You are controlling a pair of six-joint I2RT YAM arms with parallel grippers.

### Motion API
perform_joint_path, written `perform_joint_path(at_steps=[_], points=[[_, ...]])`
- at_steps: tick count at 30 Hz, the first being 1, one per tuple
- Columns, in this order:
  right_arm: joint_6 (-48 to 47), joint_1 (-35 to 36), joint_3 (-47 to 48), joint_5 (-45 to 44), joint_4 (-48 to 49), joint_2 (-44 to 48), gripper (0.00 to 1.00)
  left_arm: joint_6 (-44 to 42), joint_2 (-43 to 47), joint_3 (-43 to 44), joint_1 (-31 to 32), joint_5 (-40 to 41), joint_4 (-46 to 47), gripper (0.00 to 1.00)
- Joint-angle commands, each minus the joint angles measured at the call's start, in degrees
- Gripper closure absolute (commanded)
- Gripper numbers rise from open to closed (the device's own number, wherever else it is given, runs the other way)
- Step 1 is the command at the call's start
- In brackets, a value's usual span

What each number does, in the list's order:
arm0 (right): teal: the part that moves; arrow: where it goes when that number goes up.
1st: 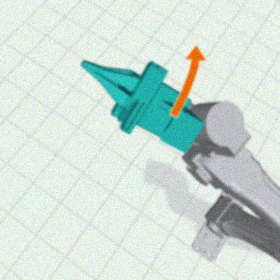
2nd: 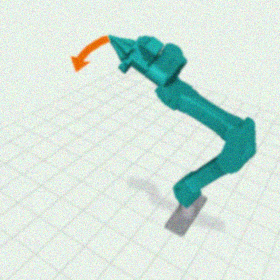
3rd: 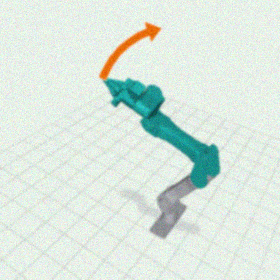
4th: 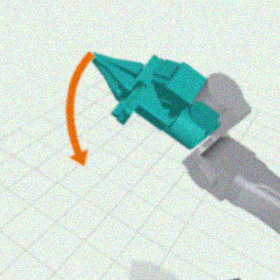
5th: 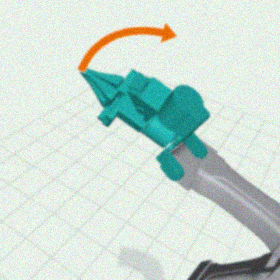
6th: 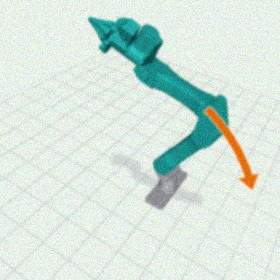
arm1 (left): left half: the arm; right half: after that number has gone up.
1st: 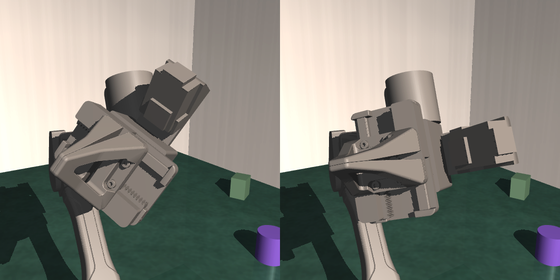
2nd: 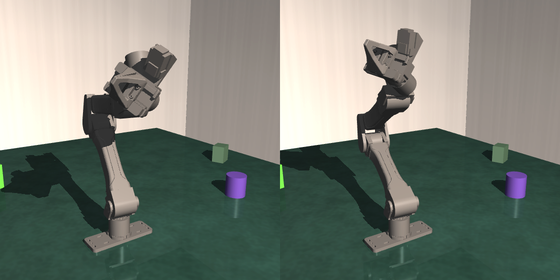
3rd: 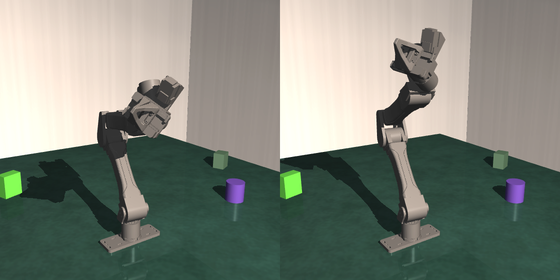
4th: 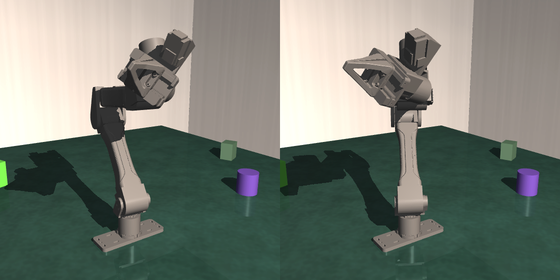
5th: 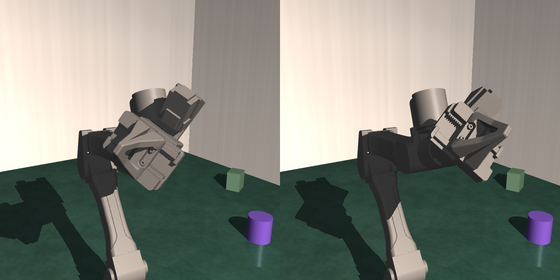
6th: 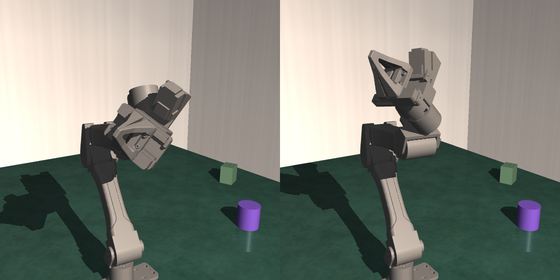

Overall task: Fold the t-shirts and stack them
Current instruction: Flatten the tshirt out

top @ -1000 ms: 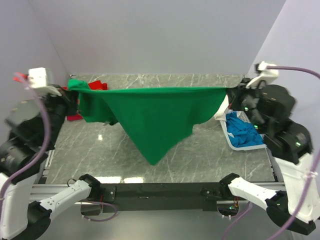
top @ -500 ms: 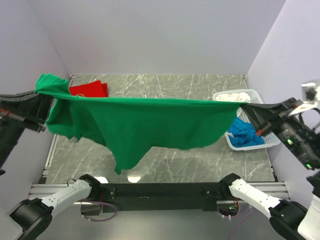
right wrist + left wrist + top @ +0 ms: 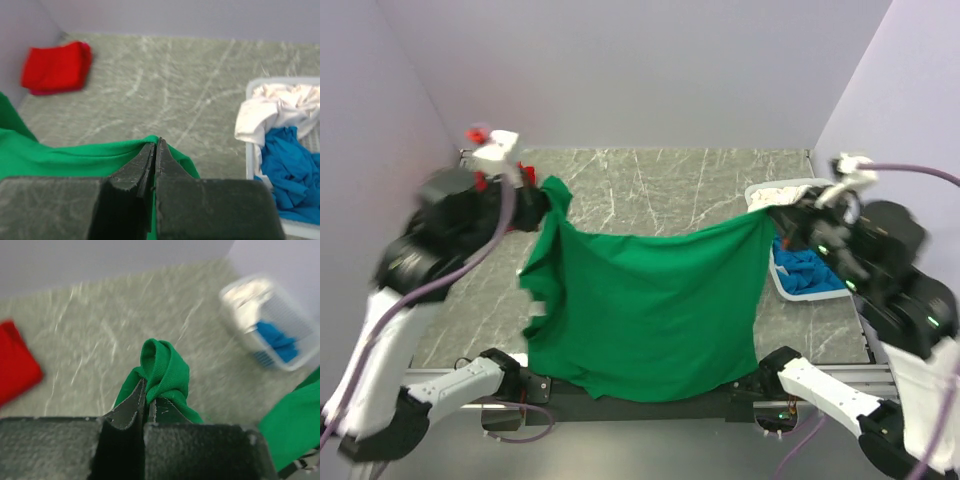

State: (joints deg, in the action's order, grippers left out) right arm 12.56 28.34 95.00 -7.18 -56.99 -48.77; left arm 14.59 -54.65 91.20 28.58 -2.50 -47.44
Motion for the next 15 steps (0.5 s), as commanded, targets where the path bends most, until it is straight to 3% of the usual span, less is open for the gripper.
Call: perform_joint_path(at_steps=[1, 3, 6, 10, 15], points=[[0.28, -0.48, -5.51, -6.00, 7.77, -4.21, 1.00, 1.67, -5.61, -4.88, -0.36, 8.72, 5.43, 1.00], [0.19, -0.65, -6.67, -9.60, 9.79, -6.15, 1.00, 1.67, -9.31, -4.89, -0.98, 17.47, 5.17, 1.00], [-0.60, -1.88, -6.41, -11.10, 11.90, -9.84, 1.00, -0.17, -14.07, -3.14, -2.56, 22.26, 9.09, 0.99], [-2.01, -3.20, 0.24, -11.36, 12.78, -14.58, 1.00, -2.89, -15.83, 2.04, -3.09, 21.40, 13.33, 0.99], [-3.42, -3.38, 8.87, -10.75, 10.68, -18.11, 1.00, -5.71, -17.50, 12.49, -3.09, 19.55, 11.06, 0.99]])
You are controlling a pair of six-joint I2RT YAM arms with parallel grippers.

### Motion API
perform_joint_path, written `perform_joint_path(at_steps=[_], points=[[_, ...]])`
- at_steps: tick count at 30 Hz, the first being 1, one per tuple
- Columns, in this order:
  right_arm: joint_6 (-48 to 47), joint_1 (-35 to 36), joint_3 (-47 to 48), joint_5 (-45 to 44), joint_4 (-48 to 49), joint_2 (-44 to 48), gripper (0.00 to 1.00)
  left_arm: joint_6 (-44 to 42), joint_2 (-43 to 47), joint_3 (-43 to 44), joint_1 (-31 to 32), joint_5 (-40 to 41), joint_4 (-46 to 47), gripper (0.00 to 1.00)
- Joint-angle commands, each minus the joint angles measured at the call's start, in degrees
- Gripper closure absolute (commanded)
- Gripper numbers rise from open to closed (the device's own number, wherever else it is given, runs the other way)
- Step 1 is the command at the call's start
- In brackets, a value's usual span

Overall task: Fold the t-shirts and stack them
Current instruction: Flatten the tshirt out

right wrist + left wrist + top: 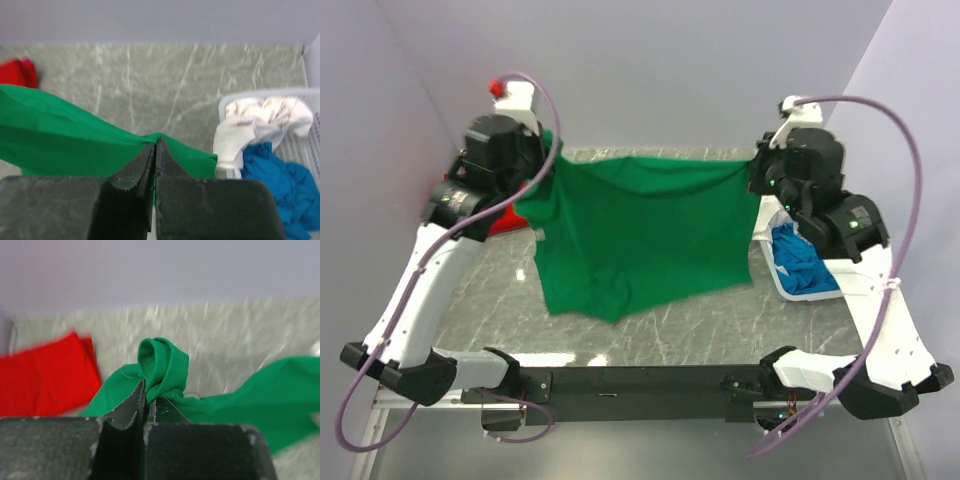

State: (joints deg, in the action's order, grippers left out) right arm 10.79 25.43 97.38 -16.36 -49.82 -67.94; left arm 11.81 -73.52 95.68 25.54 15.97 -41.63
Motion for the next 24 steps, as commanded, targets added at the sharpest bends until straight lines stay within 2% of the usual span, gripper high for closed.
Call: perform_joint_path(at_steps=[1, 8, 12, 20, 24], points=[[-1.82, -0.56, 8.16, -0.96, 3.24, 0.62, 1.00, -4.07, 1.27, 9.16, -0.05, 0.91, 4.63, 0.99], [-1.65, -0.38, 8.62, 5.27, -0.53, 5.27, 1.00, -6.01, 5.74, 12.69, -0.05, -2.51, -3.54, 1.00], [-0.94, -0.12, 8.52, 8.80, -1.50, 11.50, 1.00, -4.96, 11.89, 14.00, -0.05, -9.53, -7.06, 0.99], [-0.50, -0.12, 23.72, 11.44, -9.67, 14.59, 1.00, -3.64, 16.56, 31.13, -0.05, -15.61, -14.09, 0.99], [-0.42, -0.12, 26.19, 10.30, -10.91, 14.68, 1.00, -3.90, 17.26, 31.33, -0.05, -18.16, -13.75, 0.99]])
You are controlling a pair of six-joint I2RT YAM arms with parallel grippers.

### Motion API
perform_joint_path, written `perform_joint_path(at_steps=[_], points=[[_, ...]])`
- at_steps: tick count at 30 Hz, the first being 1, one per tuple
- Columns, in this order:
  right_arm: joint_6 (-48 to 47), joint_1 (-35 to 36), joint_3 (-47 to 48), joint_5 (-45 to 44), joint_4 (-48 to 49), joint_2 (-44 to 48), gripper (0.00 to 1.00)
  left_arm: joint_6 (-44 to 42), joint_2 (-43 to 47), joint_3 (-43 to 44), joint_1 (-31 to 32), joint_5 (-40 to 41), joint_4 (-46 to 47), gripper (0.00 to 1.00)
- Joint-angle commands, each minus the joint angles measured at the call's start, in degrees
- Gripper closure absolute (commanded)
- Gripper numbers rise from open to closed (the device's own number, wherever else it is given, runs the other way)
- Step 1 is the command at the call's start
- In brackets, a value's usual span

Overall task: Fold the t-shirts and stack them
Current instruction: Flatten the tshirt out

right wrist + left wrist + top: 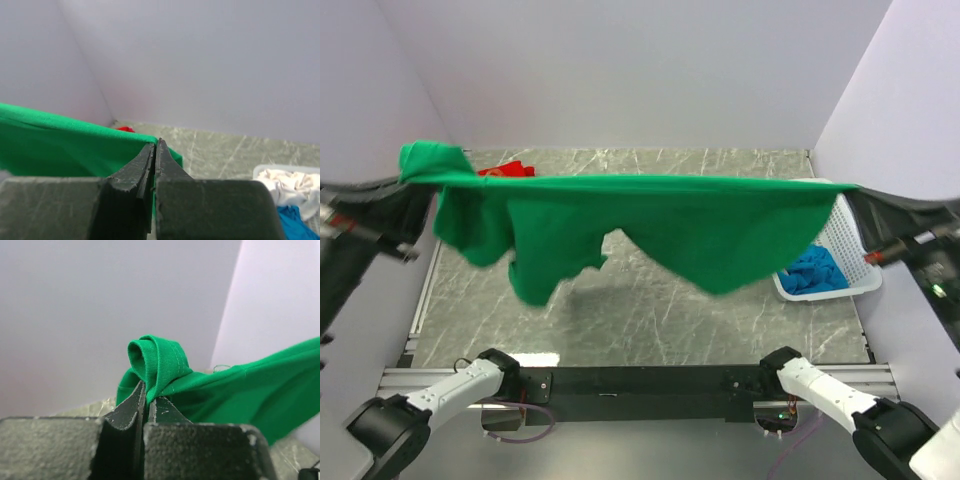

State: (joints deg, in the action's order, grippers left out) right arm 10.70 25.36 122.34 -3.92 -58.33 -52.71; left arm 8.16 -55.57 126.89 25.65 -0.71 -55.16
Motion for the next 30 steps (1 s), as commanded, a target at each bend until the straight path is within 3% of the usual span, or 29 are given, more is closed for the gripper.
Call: perform_joint_path(at_steps=[1, 10, 16, 30], points=[[-0.24, -0.05, 0.97, -3.27, -2.58, -0.64, 1.00, -0.34, -0.68, -0.32, -0.16, -1.49, -0.04, 1.00], [-0.68, -0.05, -3.16, -7.24, 0.05, -3.10, 1.00, -2.36, -4.54, -4.46, -0.16, 4.31, 1.98, 0.99], [-1.30, -0.05, 0.79, -6.89, -1.35, -5.47, 1.00, -4.47, -7.45, -1.92, -0.16, 2.30, 1.98, 0.99], [0.73, 0.04, -1.23, 0.32, -3.02, -0.30, 1.00, -3.60, 0.37, -1.74, -0.16, -2.01, -1.88, 0.99]])
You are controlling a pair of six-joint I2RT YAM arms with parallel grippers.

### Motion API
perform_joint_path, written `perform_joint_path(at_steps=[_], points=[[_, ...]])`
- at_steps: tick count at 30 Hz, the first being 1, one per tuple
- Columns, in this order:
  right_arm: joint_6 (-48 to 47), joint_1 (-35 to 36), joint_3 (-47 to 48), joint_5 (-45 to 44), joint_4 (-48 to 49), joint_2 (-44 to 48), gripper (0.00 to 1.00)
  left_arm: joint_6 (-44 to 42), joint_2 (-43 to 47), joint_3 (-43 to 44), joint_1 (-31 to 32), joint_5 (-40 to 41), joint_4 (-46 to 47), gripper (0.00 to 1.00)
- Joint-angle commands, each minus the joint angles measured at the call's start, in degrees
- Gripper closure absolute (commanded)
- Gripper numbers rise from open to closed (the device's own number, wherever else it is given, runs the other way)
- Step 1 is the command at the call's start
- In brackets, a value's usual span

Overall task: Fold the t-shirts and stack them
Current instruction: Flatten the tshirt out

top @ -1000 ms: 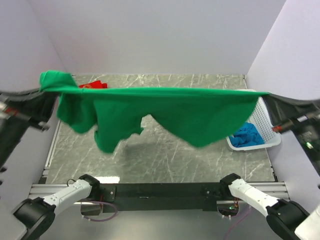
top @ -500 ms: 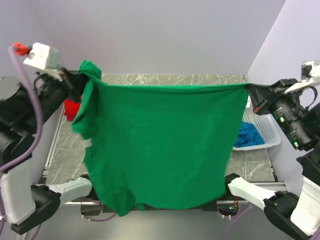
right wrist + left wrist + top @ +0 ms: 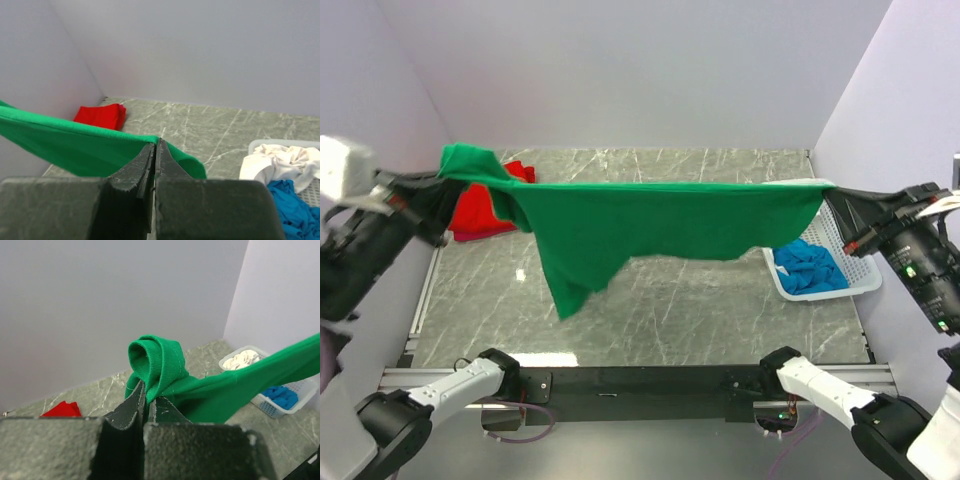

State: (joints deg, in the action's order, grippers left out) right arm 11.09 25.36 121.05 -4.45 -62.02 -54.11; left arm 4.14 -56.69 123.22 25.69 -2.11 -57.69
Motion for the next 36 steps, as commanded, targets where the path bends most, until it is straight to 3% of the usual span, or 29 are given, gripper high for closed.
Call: perform_joint_path(at_steps=[1, 12, 16, 20, 24, 25, 30, 33, 35, 36], points=[[0.42, 0.04, 0.23, 1.19, 0.15, 1.54, 1.00, 0.69, 1.66, 2.72, -0.20, -0.96, 0.30, 0.99], [1.74, -0.32, 6.48, 2.87, -3.64, 3.75, 1.00, 5.61, 0.09, 13.19, -0.20, -12.37, -0.77, 0.99], [1.22, -0.14, 1.48, -1.07, -0.31, 3.75, 1.00, 7.28, -0.88, 7.16, -0.20, -17.56, 3.37, 0.99], [0.33, -0.05, -10.28, -7.14, 5.32, 2.17, 1.00, 4.57, -4.65, -3.49, -0.20, -13.12, 6.18, 1.00], [0.42, -0.49, -27.75, -13.74, 12.79, -0.99, 1.00, 0.17, -13.77, -15.79, -0.38, -5.29, 7.85, 1.00], [0.42, -1.71, -30.06, -13.92, 16.11, -2.13, 1.00, -0.10, -15.72, -20.51, -2.56, -5.10, 8.73, 0.99], [0.95, -9.44, -41.06, -7.78, 26.41, -13.46, 1.00, 1.75, -32.03, -26.44, -6.88, -9.12, 16.36, 0.99], [0.51, -12.62, -40.73, -6.10, 31.16, -24.52, 1.00, 0.61, -46.81, -23.57, -7.15, -6.61, 16.83, 1.00], [0.16, -14.02, -37.58, -5.75, 33.36, -33.90, 1.00, -0.79, -55.94, -14.53, -7.24, -2.57, 13.14, 0.91], [0.16, -14.46, -35.91, -5.40, 33.98, -37.27, 1.00, -0.71, -64.78, -10.50, -7.32, 0.84, 11.56, 0.85]])
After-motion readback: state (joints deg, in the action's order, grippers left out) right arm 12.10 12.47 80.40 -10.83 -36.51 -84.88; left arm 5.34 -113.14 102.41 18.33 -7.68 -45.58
